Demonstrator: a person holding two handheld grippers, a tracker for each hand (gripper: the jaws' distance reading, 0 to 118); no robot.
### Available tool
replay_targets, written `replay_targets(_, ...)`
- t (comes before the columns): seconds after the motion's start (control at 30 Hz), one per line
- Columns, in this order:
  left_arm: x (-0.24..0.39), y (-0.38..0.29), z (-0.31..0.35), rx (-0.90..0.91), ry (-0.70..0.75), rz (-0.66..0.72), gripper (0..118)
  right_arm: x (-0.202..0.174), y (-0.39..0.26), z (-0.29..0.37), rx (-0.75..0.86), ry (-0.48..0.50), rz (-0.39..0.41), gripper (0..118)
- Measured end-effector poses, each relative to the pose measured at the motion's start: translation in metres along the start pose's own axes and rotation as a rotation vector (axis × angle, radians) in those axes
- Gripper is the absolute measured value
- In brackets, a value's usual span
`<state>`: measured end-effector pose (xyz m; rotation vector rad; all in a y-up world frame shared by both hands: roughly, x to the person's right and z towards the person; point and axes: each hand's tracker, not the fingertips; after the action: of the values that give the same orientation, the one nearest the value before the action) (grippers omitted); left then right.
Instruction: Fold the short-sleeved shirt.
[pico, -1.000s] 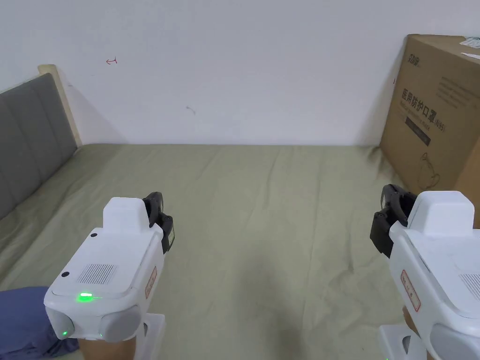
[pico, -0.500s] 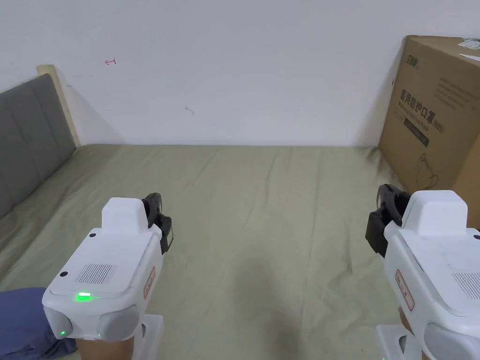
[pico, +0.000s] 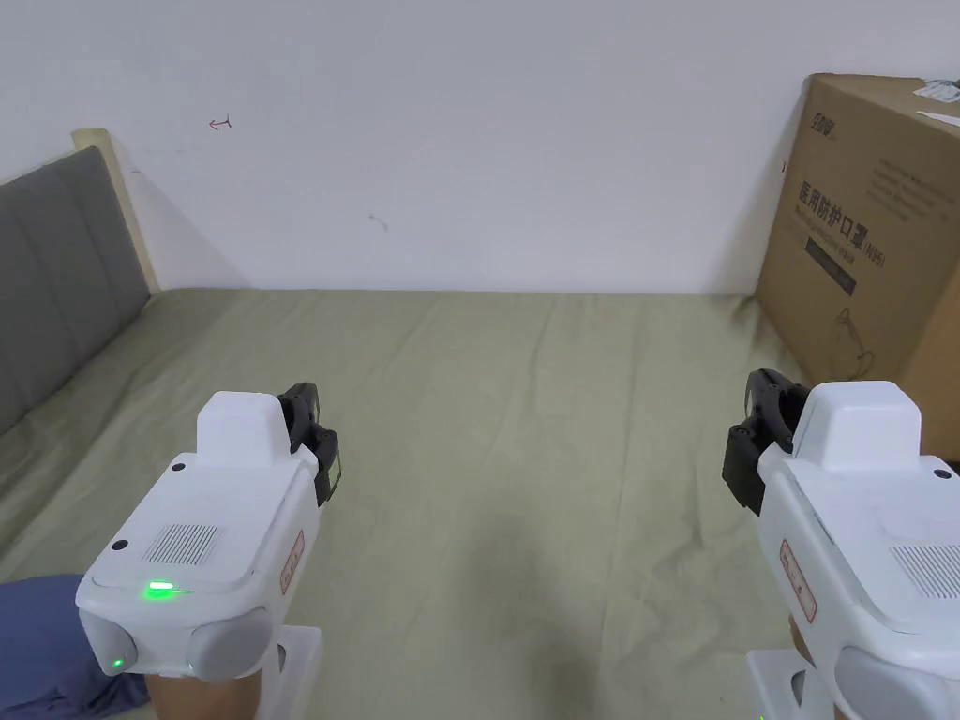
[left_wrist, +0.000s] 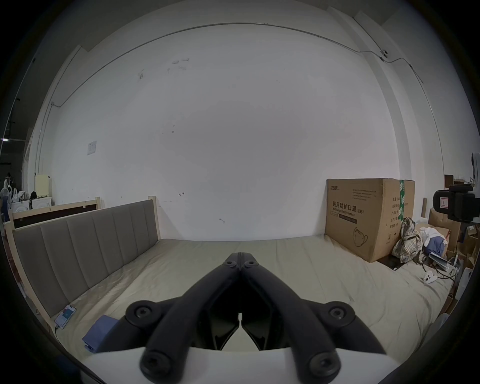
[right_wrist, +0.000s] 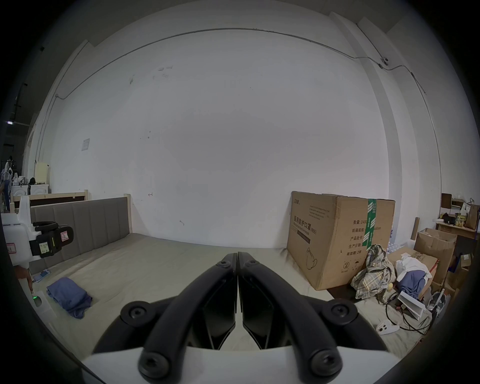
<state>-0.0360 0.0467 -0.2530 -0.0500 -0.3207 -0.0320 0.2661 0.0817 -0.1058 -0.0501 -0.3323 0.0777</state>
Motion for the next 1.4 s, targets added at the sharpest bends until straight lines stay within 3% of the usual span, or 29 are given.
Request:
replay_targets(0.73,-0.003,-0.002,-0.001,-0.005,0.010,-0.004,0,0.001,-0.001,-0.003,-0.001,-0.007,0.003,1)
replay_targets(0.8,-0.003,-0.002,-0.001,-0.007,0.010,-0.010,15,0.001,-0.002,-0.003,-0.004,-0.006,-0.002,8)
replay_targets(0.83,-0.003,-0.002,-0.001,-0.008,0.016,-0.013,31,0.002,-0.002,-0.003,-0.008,-0.005,-0.006,14)
replay_targets(0.9,-0.002,-0.001,-0.002,-0.013,0.026,-0.024,38,0.003,-0.002,-0.004,-0.014,-0.009,-0.014,19)
replay_targets(0.93,-0.001,-0.001,-0.003,-0.013,0.034,-0.030,59,0.003,-0.002,-0.004,-0.020,-0.009,-0.017,37)
replay_targets(0.97,-0.001,-0.001,-0.003,-0.011,0.043,-0.037,82,0.004,-0.003,-0.006,-0.024,-0.007,-0.021,69)
replay_targets(1.0,-0.001,-0.001,-0.003,-0.011,0.046,-0.041,96,0.005,-0.004,-0.006,-0.024,-0.014,-0.022,92)
replay_targets(1.07,-0.001,0.000,-0.003,-0.019,0.038,-0.036,117,0.005,-0.007,-0.005,-0.006,-0.022,-0.027,117)
replay_targets(1.4,0.003,-0.001,0.002,0.010,0.041,-0.039,118,0.008,-0.006,-0.001,-0.016,-0.033,-0.056,118)
